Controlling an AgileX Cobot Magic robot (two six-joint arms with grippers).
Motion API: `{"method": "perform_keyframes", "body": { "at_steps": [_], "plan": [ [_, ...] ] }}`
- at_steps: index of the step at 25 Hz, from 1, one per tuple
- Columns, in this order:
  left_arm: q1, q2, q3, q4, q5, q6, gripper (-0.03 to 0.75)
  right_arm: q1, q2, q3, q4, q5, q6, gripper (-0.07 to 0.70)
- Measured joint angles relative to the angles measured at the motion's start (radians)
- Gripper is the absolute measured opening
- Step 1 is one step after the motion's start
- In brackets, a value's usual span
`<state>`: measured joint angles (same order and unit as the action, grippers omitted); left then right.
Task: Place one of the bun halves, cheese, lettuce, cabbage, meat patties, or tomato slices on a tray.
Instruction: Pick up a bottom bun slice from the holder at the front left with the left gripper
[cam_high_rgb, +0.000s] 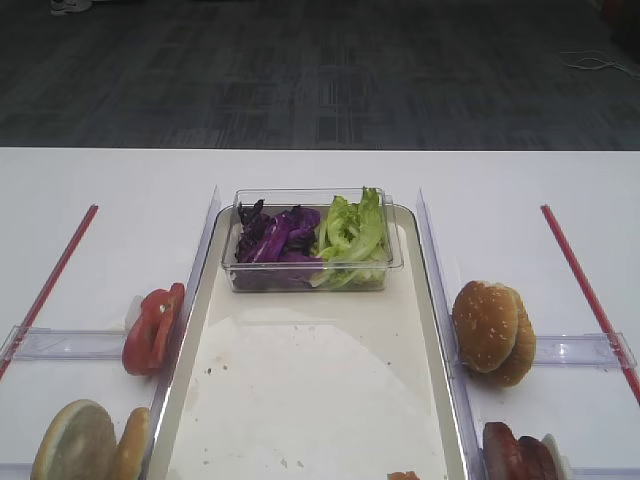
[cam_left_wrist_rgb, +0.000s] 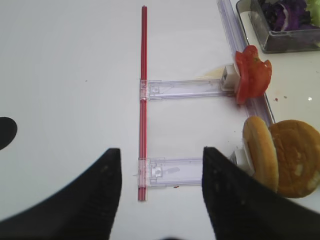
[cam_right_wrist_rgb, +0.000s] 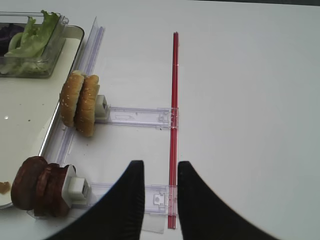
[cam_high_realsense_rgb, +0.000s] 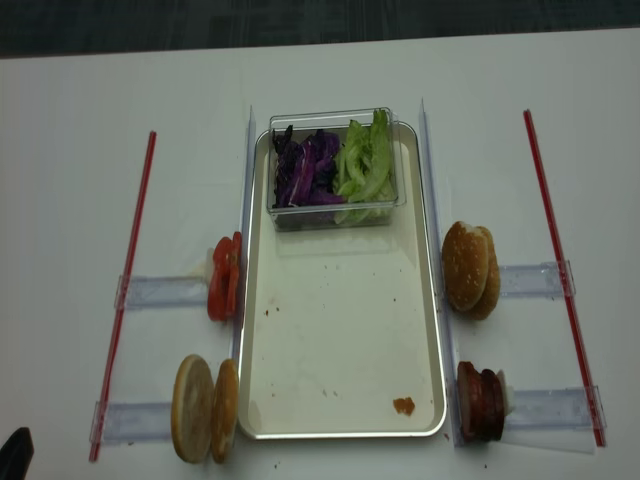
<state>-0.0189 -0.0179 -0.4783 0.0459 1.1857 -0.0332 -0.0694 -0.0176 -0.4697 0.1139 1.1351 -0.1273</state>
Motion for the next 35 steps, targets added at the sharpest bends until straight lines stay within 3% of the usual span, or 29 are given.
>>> {"method": "perform_keyframes", "body": {
  "at_steps": [35],
  "plan": [
    [0.000, 0.036, -0.015, -0.039, 0.018, 0.000, 0.350, 0.000, 0.000, 0.000, 0.000, 0.000, 0.000, 0.201]
  ]
}}
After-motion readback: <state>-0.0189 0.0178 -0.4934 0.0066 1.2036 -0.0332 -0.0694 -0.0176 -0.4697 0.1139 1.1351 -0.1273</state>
